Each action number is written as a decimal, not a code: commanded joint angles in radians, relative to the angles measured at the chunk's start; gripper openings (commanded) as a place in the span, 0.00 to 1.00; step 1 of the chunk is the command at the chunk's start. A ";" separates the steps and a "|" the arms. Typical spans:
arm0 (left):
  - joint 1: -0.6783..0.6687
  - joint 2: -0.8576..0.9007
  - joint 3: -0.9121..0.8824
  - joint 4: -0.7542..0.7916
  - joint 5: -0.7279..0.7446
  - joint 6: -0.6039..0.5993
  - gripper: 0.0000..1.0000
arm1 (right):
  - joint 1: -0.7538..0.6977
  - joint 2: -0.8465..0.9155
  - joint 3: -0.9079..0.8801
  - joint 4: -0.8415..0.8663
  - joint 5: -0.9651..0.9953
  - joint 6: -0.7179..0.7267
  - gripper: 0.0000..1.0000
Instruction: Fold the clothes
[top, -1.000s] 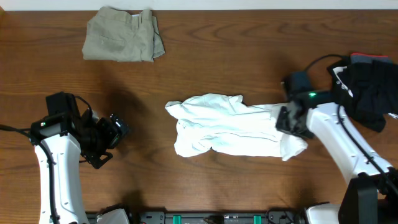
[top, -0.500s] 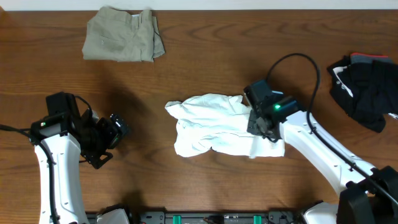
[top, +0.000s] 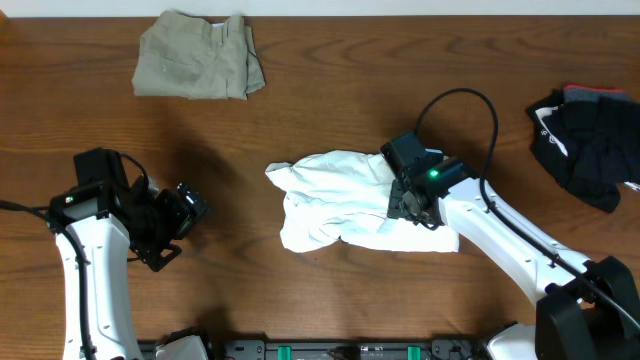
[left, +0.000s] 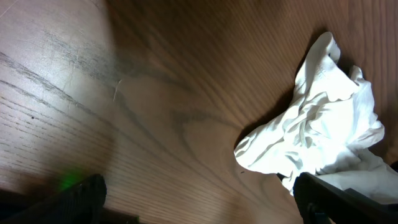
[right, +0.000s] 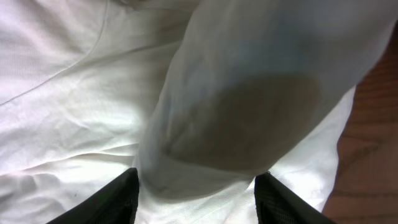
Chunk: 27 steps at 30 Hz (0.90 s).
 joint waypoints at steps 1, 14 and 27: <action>-0.003 -0.002 -0.011 -0.004 0.010 0.014 0.98 | 0.004 0.003 0.016 0.002 -0.024 -0.018 0.58; -0.003 -0.002 -0.011 -0.005 0.010 0.014 0.98 | -0.022 0.024 0.031 -0.002 -0.030 -0.012 0.71; -0.003 -0.002 -0.011 -0.007 0.010 0.018 0.98 | -0.033 0.103 0.031 -0.013 -0.001 -0.004 0.39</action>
